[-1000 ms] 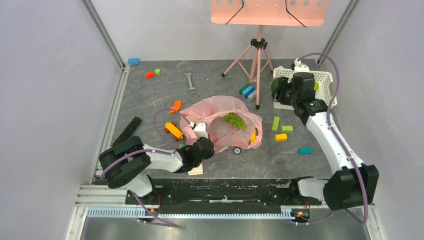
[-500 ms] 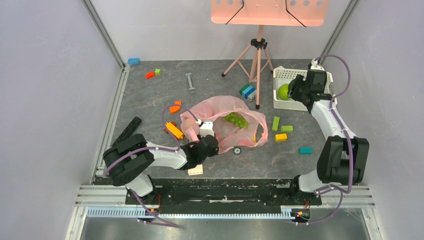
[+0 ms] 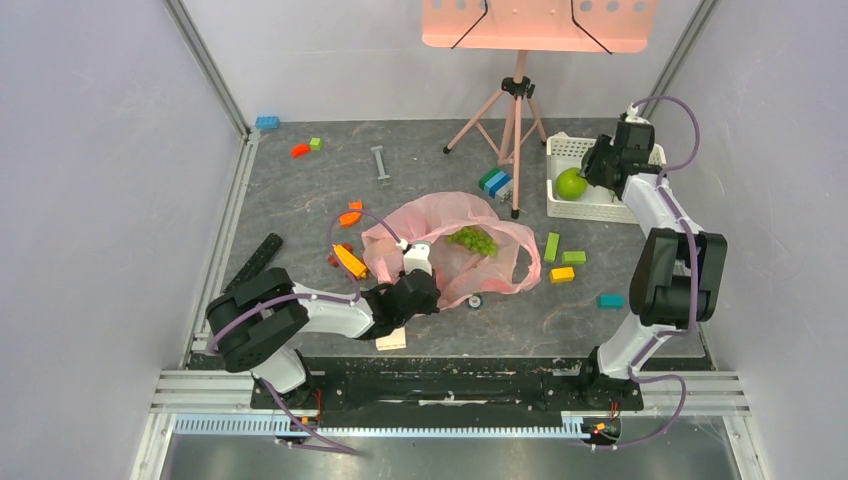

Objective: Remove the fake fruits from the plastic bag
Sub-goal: Place the fake fruit in the bin.

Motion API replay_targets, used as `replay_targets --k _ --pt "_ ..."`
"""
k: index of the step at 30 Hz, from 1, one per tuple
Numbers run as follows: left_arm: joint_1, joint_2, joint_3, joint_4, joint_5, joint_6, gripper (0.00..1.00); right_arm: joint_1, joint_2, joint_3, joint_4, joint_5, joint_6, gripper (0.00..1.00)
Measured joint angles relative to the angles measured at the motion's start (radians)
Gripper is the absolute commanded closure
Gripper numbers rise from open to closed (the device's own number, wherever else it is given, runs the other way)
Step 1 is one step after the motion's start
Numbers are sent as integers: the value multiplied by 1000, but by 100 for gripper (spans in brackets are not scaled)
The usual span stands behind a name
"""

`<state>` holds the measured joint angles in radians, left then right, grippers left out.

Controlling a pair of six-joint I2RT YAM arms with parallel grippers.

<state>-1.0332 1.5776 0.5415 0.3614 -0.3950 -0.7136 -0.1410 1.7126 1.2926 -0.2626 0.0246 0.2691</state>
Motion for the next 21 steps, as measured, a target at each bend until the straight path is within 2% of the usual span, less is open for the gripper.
replay_targets --k 10,21 --pt "1 0 0 0 5 0 98 -18 154 132 -16 39 -19 62" --pt "2 0 1 -1 5 0 98 -40 259 204 -44 68 -47 60"
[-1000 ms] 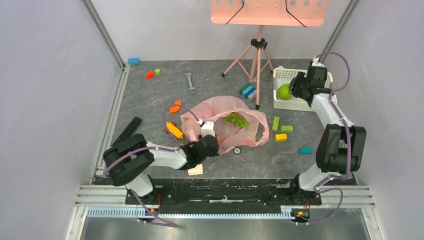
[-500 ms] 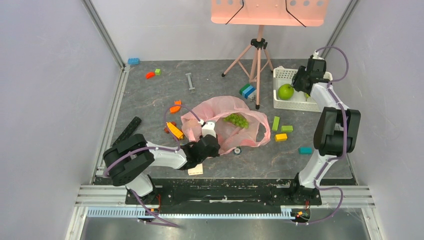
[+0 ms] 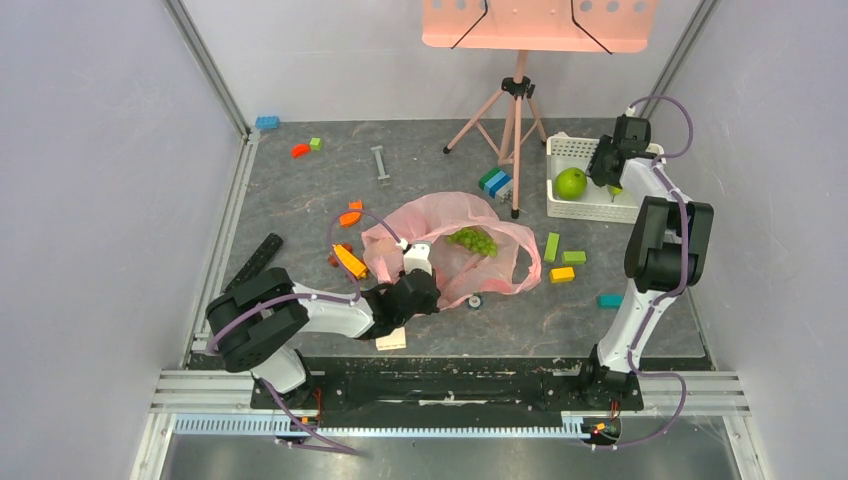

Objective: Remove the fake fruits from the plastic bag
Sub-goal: Place the fake fruit in the bin.

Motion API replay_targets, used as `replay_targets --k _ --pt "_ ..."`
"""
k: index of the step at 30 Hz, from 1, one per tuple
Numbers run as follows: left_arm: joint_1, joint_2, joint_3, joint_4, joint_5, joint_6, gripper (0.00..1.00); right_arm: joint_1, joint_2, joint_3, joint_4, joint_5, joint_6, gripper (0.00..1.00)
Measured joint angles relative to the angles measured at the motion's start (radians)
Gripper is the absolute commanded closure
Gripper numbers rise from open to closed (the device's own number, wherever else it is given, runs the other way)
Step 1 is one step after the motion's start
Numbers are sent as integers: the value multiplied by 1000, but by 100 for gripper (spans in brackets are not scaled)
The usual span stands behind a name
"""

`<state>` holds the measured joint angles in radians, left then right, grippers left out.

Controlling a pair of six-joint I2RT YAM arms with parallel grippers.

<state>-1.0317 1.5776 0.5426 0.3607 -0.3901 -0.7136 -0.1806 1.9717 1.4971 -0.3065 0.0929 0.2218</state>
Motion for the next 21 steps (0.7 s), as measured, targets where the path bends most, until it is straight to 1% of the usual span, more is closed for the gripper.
replay_targets --k 5,9,13,18,21 --pt "0 0 0 -1 0 0 98 -6 45 10 -18 14 -9 59" --pt "2 0 0 -1 1 0 98 -6 76 29 -39 23 -14 55" --pt "3 0 0 -1 1 0 98 -5 98 55 -55 30 -18 45" --pt "3 0 0 0 1 0 98 -6 103 57 -63 41 -24 41" --pt "4 0 0 0 3 0 98 -6 103 59 -69 41 -24 33"
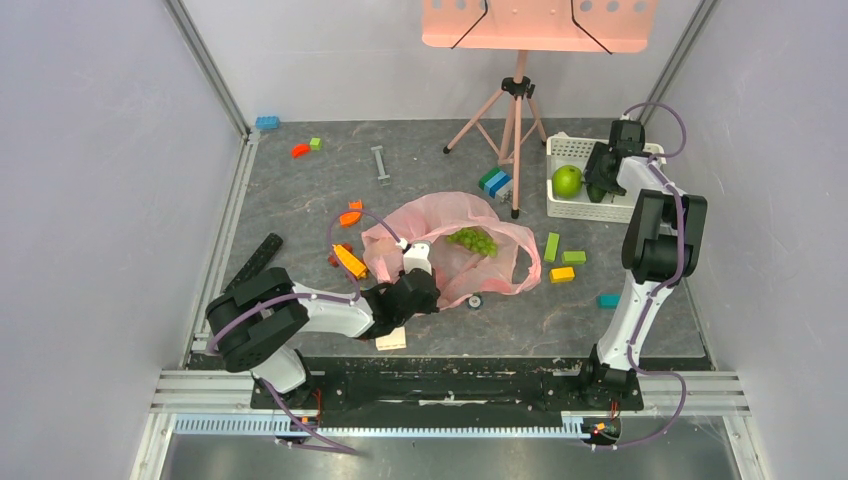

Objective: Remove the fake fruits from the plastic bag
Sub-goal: Place the fake fruit in the bin, then adjust the plastic bag at the center of the board.

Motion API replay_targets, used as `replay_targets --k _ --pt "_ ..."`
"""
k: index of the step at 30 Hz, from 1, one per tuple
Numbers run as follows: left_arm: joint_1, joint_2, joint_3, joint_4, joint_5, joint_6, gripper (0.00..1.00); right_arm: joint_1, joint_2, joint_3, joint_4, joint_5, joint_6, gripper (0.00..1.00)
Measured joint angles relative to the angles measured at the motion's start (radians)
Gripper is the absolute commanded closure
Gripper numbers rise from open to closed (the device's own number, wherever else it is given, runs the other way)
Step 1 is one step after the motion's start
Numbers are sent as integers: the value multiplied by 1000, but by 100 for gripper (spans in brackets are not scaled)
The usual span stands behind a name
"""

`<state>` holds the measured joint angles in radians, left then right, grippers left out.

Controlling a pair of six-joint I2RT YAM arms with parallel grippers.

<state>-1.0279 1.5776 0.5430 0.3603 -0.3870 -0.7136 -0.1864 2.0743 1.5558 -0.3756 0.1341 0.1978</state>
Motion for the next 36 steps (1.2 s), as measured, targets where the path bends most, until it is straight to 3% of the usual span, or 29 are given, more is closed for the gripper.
replay_targets --k 11,19,27,31,36 --pt "1 0 0 1 5 0 98 0 -33 -7 -5 -2 7 26" --pt "3 0 0 2 5 0 97 0 -226 -119 74 -30 54 24" --pt "7 0 0 2 5 0 97 21 -509 -394 201 -44 107 22" --pt "7 0 0 2 5 0 97 106 -666 -516 238 -11 113 22" --pt "7 0 0 2 5 -1 97 325 -869 -652 268 25 124 22"
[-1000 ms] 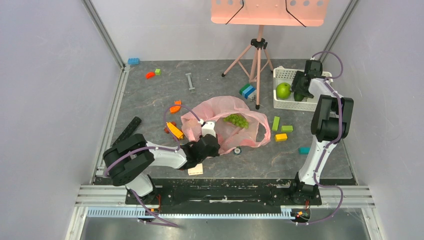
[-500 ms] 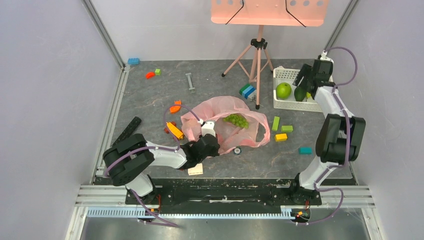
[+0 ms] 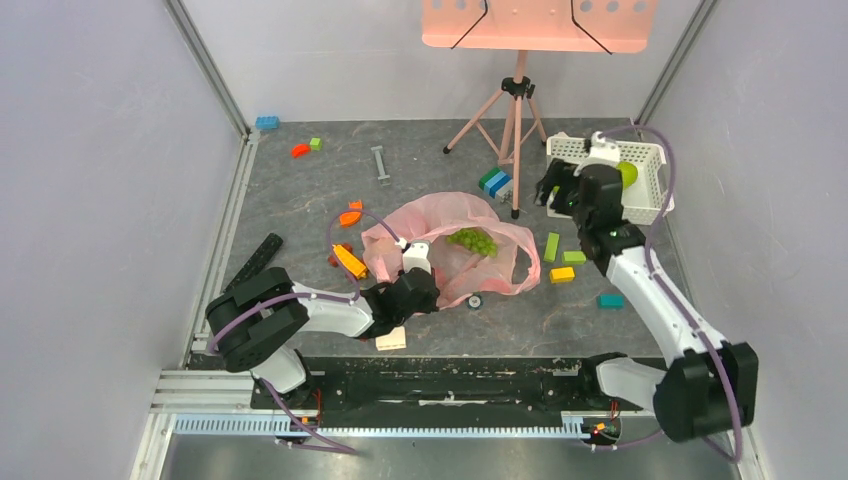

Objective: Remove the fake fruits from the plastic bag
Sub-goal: Adjust the plastic bag at the center of the board.

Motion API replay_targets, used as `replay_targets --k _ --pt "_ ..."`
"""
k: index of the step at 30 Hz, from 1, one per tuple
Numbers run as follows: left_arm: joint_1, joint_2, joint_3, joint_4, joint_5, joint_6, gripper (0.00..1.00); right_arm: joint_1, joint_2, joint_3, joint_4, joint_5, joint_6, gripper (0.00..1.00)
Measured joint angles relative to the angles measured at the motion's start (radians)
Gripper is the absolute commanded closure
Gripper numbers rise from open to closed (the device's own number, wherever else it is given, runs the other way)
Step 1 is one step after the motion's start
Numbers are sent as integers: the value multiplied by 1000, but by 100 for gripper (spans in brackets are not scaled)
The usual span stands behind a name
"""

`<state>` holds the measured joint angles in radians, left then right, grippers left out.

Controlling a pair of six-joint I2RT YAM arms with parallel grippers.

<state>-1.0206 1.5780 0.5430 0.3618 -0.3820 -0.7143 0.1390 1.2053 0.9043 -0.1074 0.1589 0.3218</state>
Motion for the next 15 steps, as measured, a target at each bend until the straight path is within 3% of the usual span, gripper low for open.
replay_targets --k 8,15 --pt "0 0 0 0 -1 0 96 285 -157 -69 -13 14 8 23" --pt "0 -5 -6 1 -9 0 95 527 -157 -69 -16 -71 -22 33"
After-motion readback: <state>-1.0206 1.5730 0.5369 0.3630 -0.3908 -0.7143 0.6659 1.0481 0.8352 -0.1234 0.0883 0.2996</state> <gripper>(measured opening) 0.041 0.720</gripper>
